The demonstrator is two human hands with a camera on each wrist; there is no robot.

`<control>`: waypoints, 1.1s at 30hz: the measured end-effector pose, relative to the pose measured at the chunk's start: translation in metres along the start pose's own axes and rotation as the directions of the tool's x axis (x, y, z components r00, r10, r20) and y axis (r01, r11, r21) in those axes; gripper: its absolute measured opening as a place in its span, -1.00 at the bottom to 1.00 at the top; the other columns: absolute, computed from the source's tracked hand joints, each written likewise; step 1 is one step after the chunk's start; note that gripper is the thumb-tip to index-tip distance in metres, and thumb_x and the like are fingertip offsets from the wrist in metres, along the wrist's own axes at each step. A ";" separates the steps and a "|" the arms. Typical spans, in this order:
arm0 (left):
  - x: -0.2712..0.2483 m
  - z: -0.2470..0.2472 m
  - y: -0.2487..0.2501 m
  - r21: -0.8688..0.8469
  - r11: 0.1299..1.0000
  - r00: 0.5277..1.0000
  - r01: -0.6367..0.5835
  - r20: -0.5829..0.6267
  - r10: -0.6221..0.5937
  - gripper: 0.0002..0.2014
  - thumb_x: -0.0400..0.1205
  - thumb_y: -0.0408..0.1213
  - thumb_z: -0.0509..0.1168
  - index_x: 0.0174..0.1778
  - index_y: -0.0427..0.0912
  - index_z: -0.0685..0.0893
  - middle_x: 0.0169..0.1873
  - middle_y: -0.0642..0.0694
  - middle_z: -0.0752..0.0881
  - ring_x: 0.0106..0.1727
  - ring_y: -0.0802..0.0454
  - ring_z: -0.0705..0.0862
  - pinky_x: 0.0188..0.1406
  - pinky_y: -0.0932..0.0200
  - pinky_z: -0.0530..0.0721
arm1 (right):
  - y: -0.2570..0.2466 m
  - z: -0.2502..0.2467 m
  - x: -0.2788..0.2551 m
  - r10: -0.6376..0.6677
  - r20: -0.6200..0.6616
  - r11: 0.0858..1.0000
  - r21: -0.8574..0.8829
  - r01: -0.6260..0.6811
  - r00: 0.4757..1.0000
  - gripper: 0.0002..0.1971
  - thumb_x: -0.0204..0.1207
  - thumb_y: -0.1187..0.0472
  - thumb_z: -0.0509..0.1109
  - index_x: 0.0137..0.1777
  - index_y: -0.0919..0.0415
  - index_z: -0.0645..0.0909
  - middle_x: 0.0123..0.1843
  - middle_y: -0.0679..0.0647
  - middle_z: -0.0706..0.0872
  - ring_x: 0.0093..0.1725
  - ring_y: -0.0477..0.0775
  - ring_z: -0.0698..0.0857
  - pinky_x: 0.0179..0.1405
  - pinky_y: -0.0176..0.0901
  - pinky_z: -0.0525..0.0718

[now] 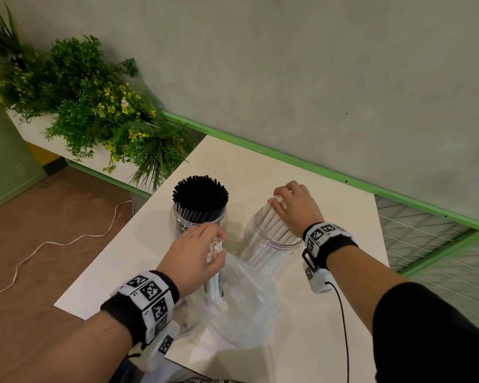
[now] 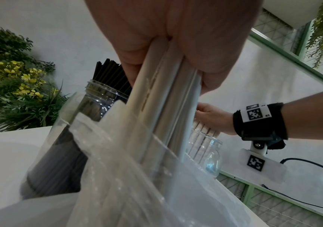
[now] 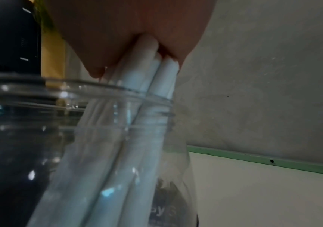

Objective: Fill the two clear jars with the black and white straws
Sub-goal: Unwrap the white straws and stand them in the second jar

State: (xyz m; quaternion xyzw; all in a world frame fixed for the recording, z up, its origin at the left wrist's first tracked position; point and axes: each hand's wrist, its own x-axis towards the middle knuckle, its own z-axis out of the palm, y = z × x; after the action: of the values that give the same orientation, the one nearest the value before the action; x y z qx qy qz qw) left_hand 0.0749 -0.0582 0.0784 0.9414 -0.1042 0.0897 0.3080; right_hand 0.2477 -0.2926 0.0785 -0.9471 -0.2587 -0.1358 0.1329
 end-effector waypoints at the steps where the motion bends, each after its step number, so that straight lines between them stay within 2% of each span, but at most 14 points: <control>1: 0.000 0.000 0.000 0.002 1.000 1.000 0.002 0.003 -0.002 -0.64 0.47 0.08 0.01 0.05 0.00 0.52 -0.03 0.20 0.55 0.00 0.17 0.52 -0.03 0.32 0.37 | 0.000 -0.001 -0.001 0.014 0.017 1.000 0.000 -0.014 1.000 -0.66 0.64 -0.08 0.21 0.19 0.13 0.61 0.15 0.10 0.56 0.13 0.17 0.51 0.09 0.12 0.60; 4: 0.000 -0.001 0.001 -0.011 1.000 1.000 0.004 0.005 -0.004 -0.61 0.47 0.10 0.01 0.08 0.00 0.52 0.00 0.19 0.56 0.03 0.17 0.53 0.02 0.25 0.47 | -0.006 -0.007 -0.004 0.013 -0.004 0.999 -0.047 -0.013 1.000 -0.59 0.64 -0.12 0.21 0.39 0.03 0.50 0.33 0.07 0.49 0.29 0.17 0.45 0.27 0.12 0.50; 6: 0.000 -0.005 0.000 -0.045 0.999 0.999 0.028 0.022 -0.027 -0.59 0.49 0.15 0.08 0.17 0.04 0.50 0.07 0.21 0.58 0.08 0.20 0.52 0.08 0.24 0.49 | -0.016 -0.014 -0.008 0.023 -0.056 1.000 -0.019 -0.024 0.998 -0.52 0.62 -0.15 0.21 0.48 0.00 0.41 0.42 0.06 0.44 0.39 0.15 0.37 0.37 0.09 0.38; 8: -0.001 -0.010 -0.004 -0.095 0.992 0.996 0.077 0.052 -0.072 -0.52 0.52 0.15 0.28 0.34 0.14 0.42 0.17 0.24 0.57 0.16 0.23 0.50 0.15 0.24 0.49 | -0.035 -0.024 -0.017 0.006 -0.147 0.996 0.088 0.007 0.989 -0.48 0.61 -0.15 0.19 0.51 0.03 0.36 0.44 0.06 0.42 0.41 0.12 0.35 0.39 0.04 0.33; 10: -0.004 -0.016 -0.010 -0.128 0.984 0.990 0.121 0.083 -0.111 -0.34 0.47 0.16 0.41 0.46 0.20 0.33 0.24 0.28 0.50 0.24 0.26 0.46 0.24 0.23 0.48 | -0.058 -0.030 -0.033 -0.010 -0.187 0.965 0.257 0.059 0.982 -0.47 0.61 -0.14 0.19 0.52 0.07 0.34 0.43 0.07 0.41 0.41 0.06 0.35 0.42 -0.05 0.32; 11: -0.006 -0.018 -0.013 -0.134 0.982 0.988 0.132 0.094 -0.120 -0.28 0.43 0.18 0.44 0.48 0.22 0.31 0.26 0.29 0.48 0.26 0.27 0.45 0.27 0.23 0.47 | -0.070 -0.030 -0.044 -0.008 -0.147 0.933 0.355 0.060 0.989 -0.45 0.60 -0.16 0.19 0.53 0.06 0.32 0.43 0.04 0.40 0.42 0.00 0.35 0.43 -0.09 0.33; 13: -0.011 -0.020 -0.018 -0.164 0.977 0.986 0.138 0.111 -0.121 -0.23 0.37 0.20 0.48 0.48 0.23 0.33 0.33 0.26 0.50 0.31 0.27 0.48 0.31 0.22 0.49 | -0.092 -0.025 -0.066 -0.020 0.027 0.846 0.534 0.002 0.999 -0.38 0.56 -0.23 0.22 0.56 -0.02 0.26 0.43 -0.06 0.38 0.42 -0.12 0.38 0.42 -0.13 0.40; 15: -0.015 -0.020 -0.021 -0.215 0.966 0.987 0.145 0.104 -0.125 -0.26 0.37 0.12 0.52 0.44 0.24 0.35 0.30 0.18 0.55 0.28 0.26 0.54 0.28 0.20 0.55 | -0.108 -0.015 -0.084 -0.051 0.211 0.764 0.638 -0.098 0.976 -0.25 0.46 -0.30 0.33 0.59 -0.10 0.17 0.43 -0.11 0.40 0.40 -0.19 0.42 0.39 -0.17 0.46; 17: -0.018 -0.018 -0.020 -0.264 0.951 0.987 0.161 0.070 -0.147 -0.30 0.38 -0.03 0.56 0.39 0.26 0.38 0.22 0.16 0.60 0.20 0.29 0.58 0.22 0.25 0.58 | -0.119 -0.002 -0.093 -0.086 0.318 0.706 0.688 -0.168 0.944 -0.15 0.41 -0.21 0.48 0.60 -0.15 0.09 0.46 -0.15 0.40 0.40 -0.24 0.42 0.38 -0.22 0.46; 20: -0.022 -0.016 -0.015 -0.346 0.918 0.980 0.193 0.031 -0.194 -0.36 0.38 -0.20 0.57 0.28 0.27 0.42 0.11 0.22 0.62 0.11 0.38 0.60 0.10 0.48 0.54 | -0.131 0.015 -0.095 -0.095 0.372 0.641 0.733 -0.229 0.924 -0.07 0.35 -0.05 0.59 0.59 -0.19 0.07 0.48 -0.20 0.43 0.41 -0.28 0.43 0.37 -0.22 0.46; 24: -0.025 -0.014 -0.012 -0.384 0.899 0.972 0.211 -0.017 -0.236 -0.50 0.41 -0.29 0.56 0.17 0.13 0.52 -0.02 0.24 0.68 0.01 0.41 0.62 -0.07 0.59 0.50 | -0.142 0.025 -0.093 -0.028 0.344 0.570 0.777 -0.268 0.938 -0.21 0.35 0.17 0.60 0.44 -0.34 0.25 0.34 -0.22 0.58 0.31 -0.26 0.56 0.22 -0.40 0.49; 28: -0.028 -0.015 -0.011 -0.410 0.882 0.964 0.232 -0.027 -0.266 -0.55 0.41 -0.25 0.56 0.11 0.15 0.54 -0.05 0.26 0.71 -0.03 0.39 0.66 -0.05 0.54 0.54 | -0.146 0.027 -0.091 0.012 0.339 0.541 0.789 -0.291 0.941 -0.48 0.34 0.26 0.59 0.29 0.01 0.54 0.14 -0.13 0.72 0.12 -0.24 0.67 0.09 -0.41 0.55; 30: -0.029 -0.016 -0.010 -0.413 0.881 0.964 0.230 -0.031 -0.265 -0.58 0.42 -0.26 0.56 0.09 0.17 0.57 -0.06 0.26 0.72 -0.02 0.39 0.66 -0.06 0.57 0.52 | -0.147 0.028 -0.090 0.030 0.359 0.515 0.794 -0.322 0.933 -0.60 0.33 0.25 0.55 0.18 0.10 0.63 0.03 -0.05 0.76 0.05 -0.14 0.72 0.03 -0.28 0.63; 33: -0.031 -0.017 -0.010 -0.404 0.891 0.969 0.209 -0.040 -0.246 -0.66 0.45 -0.26 0.53 0.06 0.13 0.63 -0.09 0.20 0.75 -0.02 0.36 0.66 -0.10 0.59 0.49 | -0.147 0.029 -0.087 0.044 0.367 0.493 0.801 -0.339 0.929 -0.68 0.27 0.20 0.50 0.05 0.20 0.68 -0.06 0.10 0.78 0.00 0.06 0.76 0.04 0.04 0.71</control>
State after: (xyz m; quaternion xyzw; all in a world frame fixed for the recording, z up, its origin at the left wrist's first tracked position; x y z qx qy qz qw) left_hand 0.0464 -0.0353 0.0793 0.8601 0.0047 0.0724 0.5050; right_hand 0.1033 -0.2007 0.0501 -0.7903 -0.2001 0.1690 0.5540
